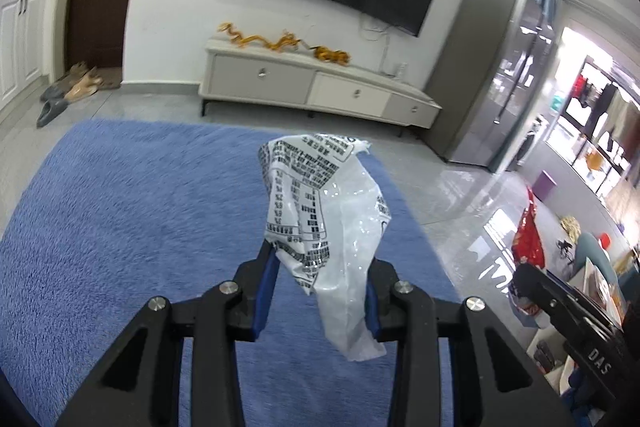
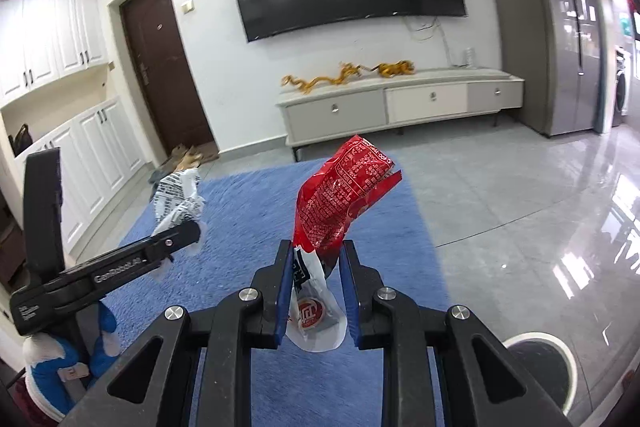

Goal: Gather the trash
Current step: 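Carry both items over the white bin and open both tools to drop them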

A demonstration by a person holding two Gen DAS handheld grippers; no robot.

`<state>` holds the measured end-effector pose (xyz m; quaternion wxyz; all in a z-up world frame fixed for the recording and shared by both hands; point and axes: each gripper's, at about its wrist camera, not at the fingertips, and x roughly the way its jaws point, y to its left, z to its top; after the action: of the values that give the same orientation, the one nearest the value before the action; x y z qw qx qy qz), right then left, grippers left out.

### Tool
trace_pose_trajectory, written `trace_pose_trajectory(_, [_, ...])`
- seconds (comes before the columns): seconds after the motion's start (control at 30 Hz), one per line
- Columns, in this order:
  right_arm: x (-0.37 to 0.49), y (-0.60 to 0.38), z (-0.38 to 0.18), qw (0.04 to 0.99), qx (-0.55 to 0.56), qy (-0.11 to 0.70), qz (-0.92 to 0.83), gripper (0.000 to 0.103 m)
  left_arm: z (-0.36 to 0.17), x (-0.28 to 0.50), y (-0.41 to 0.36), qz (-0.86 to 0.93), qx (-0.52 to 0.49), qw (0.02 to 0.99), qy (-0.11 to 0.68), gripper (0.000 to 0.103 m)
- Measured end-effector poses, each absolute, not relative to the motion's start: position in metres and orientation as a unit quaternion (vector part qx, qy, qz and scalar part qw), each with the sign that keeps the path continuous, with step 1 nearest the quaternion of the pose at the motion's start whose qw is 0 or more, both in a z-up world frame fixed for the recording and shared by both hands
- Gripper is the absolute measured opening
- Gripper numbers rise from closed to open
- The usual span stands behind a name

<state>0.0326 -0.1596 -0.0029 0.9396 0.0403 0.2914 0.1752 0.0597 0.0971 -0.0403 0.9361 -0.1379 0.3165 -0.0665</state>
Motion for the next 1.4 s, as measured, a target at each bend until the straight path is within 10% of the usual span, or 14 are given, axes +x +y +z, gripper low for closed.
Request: trace_pose_trajectory(1.4, [-0.023,-0.407,-0.056,0.928,0.158,0.332,-0.065,0.021,-0.062,0.058,-0.258,-0.282,0.074,0.877,0.383,0.035])
